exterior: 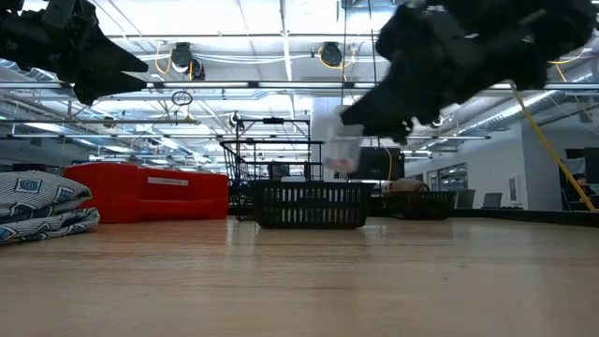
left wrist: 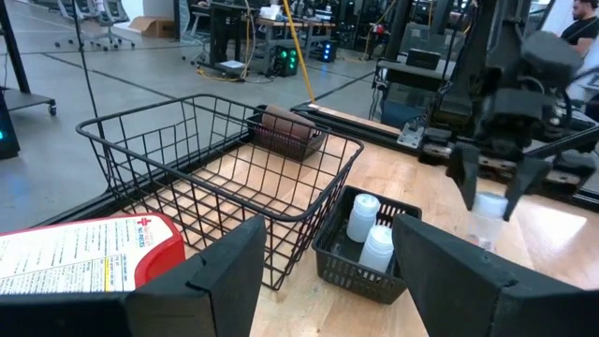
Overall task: Pick & place medical supplies in basket/bin
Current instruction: Put the white pill bottle into the bottom black bin, then put the blue patient gown into the black wire basket
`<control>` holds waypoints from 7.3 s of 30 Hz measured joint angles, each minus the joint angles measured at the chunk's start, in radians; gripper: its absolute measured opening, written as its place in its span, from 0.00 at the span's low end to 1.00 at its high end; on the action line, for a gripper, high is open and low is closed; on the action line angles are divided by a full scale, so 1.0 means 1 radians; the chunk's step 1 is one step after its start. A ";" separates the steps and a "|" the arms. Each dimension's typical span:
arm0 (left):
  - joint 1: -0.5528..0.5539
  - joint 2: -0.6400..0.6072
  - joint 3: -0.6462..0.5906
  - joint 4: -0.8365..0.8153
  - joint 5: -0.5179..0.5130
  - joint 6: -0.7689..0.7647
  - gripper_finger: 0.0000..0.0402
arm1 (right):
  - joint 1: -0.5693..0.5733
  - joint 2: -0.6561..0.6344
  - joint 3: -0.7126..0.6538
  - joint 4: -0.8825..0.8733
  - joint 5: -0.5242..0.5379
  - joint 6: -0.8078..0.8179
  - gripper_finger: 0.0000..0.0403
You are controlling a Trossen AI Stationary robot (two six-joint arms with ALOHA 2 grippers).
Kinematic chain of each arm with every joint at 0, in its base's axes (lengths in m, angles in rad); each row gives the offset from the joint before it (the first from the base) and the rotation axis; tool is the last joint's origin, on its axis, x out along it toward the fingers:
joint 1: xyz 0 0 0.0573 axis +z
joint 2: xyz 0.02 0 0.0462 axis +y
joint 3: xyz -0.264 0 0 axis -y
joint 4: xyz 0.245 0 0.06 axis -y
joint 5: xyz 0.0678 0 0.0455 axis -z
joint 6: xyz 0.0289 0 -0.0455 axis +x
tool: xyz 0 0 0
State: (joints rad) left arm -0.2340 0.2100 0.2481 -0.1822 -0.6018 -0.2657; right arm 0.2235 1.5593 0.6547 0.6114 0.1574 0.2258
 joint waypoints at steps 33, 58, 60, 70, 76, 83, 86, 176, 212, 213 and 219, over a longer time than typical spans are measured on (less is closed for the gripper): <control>0.000 0.000 0.000 0.000 0.000 0.000 0.61 | -0.236 0.014 0.135 -0.342 -0.029 -0.055 0.35; 0.000 0.000 0.000 0.000 0.000 0.000 0.61 | -0.232 0.092 0.073 -0.199 -0.030 -0.028 0.35; 0.000 0.000 0.000 0.003 0.000 0.000 0.61 | -0.232 0.109 0.075 -0.195 -0.031 -0.027 0.35; 0.000 0.000 0.000 0.003 0.000 0.000 0.61 | -0.230 0.119 0.073 -0.189 -0.031 -0.026 0.37; 0.000 0.000 0.000 0.003 -0.001 0.000 0.61 | -0.230 0.119 0.073 -0.189 -0.031 -0.028 0.37; 0.000 0.000 0.000 0.003 -0.001 0.000 0.61 | -0.230 0.119 0.073 -0.184 -0.032 -0.031 0.40; 0.000 0.000 0.000 0.003 -0.001 0.000 0.61 | -0.229 0.119 0.073 -0.175 -0.032 -0.032 0.40; -0.327 1.022 0.542 -0.542 0.586 -0.983 0.61 | -0.058 -1.081 -0.463 -0.287 -0.054 -0.054 0.38; -0.359 1.370 0.527 -0.231 0.457 -1.008 0.61 | -0.059 -0.997 -0.463 -0.229 -0.050 -0.055 0.38; -0.330 1.352 0.526 -0.242 0.483 -1.007 0.61 | -0.059 -0.995 -0.463 -0.227 -0.050 -0.055 0.38; -0.266 1.191 0.530 -0.303 0.407 -1.043 0.61 | -0.059 -0.981 -0.463 -0.228 -0.050 -0.054 0.39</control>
State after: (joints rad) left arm -0.5003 1.4008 0.7782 -0.4851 -0.1945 -1.3088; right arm 0.1650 0.5779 0.1917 0.3838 0.1070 0.1715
